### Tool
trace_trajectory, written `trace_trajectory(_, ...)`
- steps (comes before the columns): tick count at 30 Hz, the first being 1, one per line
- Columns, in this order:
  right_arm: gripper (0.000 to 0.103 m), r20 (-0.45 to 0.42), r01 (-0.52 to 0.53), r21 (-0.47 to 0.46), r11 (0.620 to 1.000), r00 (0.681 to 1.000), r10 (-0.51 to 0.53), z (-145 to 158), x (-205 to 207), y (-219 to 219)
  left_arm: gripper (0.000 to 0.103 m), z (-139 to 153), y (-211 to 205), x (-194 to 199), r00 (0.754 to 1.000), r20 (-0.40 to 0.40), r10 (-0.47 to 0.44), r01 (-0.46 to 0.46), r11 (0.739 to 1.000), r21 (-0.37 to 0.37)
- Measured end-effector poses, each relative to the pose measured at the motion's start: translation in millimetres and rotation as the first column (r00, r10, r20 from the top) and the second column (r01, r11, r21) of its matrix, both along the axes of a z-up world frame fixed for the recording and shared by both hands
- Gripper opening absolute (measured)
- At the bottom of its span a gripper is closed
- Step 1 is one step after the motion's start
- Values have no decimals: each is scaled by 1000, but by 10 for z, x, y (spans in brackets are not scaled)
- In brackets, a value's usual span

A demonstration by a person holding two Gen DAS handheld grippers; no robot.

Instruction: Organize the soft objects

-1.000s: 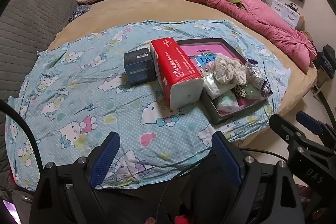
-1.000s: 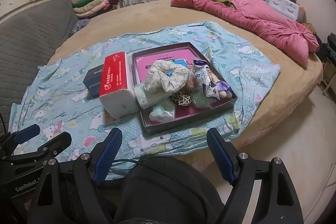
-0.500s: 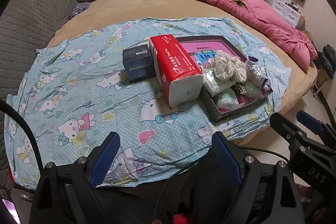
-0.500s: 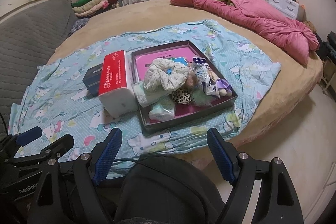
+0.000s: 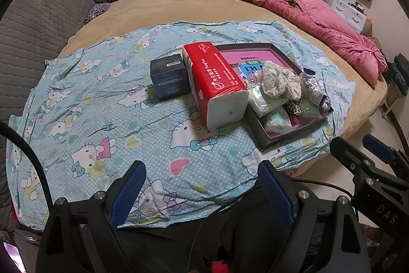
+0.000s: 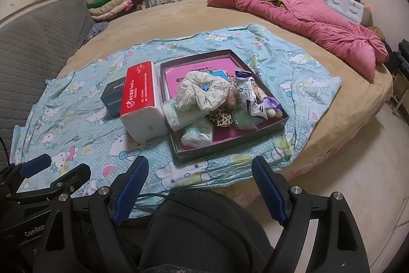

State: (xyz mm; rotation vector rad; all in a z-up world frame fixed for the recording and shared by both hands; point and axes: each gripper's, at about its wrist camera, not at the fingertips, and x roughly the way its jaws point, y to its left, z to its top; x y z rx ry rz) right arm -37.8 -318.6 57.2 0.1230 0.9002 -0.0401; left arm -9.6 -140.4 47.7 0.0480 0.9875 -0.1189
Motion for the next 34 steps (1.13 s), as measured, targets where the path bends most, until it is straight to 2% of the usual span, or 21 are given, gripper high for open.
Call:
trace_trajectory(26,84,-3,7,-2,1000,1000,-7,-3,8,-15,89,20,44,37,1000,2,13,-13,1000,13)
trace_trajectory(34,84,-4,7,-2,1000,1000,-7,-19,14,-25,89,-82,18,63,1000,0,4,-4,1000,18)
